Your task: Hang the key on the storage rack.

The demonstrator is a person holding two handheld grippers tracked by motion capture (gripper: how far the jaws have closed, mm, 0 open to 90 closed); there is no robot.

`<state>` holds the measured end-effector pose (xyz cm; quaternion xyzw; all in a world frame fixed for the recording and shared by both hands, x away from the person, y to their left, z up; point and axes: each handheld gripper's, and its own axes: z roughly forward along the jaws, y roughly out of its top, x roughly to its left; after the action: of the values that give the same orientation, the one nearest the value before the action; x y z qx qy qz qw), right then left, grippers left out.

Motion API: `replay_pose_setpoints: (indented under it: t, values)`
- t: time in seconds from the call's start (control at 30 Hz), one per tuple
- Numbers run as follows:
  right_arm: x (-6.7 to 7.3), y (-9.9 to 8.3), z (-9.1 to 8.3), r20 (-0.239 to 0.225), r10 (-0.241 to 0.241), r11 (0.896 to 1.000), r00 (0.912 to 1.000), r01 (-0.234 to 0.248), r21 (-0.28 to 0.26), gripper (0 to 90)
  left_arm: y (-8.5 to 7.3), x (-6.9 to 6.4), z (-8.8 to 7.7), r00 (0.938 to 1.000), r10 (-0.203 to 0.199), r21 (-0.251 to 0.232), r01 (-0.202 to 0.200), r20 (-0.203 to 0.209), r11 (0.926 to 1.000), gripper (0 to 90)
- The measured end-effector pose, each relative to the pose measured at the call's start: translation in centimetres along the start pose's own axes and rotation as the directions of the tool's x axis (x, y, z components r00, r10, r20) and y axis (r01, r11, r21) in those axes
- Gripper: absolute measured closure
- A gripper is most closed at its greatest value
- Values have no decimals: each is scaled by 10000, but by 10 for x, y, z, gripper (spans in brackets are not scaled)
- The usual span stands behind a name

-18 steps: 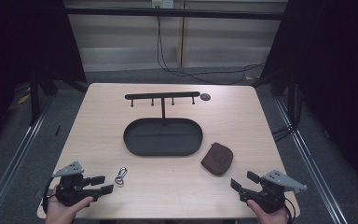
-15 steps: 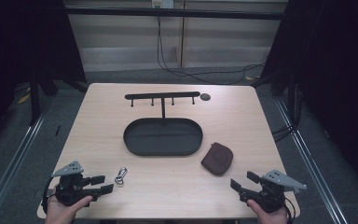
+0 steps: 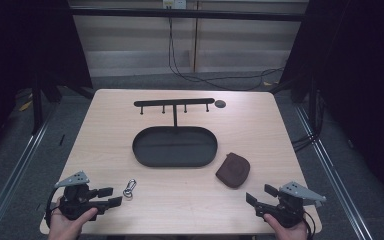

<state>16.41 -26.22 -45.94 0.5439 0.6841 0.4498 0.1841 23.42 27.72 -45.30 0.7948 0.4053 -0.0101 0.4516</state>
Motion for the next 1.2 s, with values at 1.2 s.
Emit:
replay_pose_setpoints:
  t: [1.2]
  values:
    - [2,1,8,-553,-245,9985,9982,271,476,183,49,-1,22,9877,855,2683,-477,-1311,9622,551]
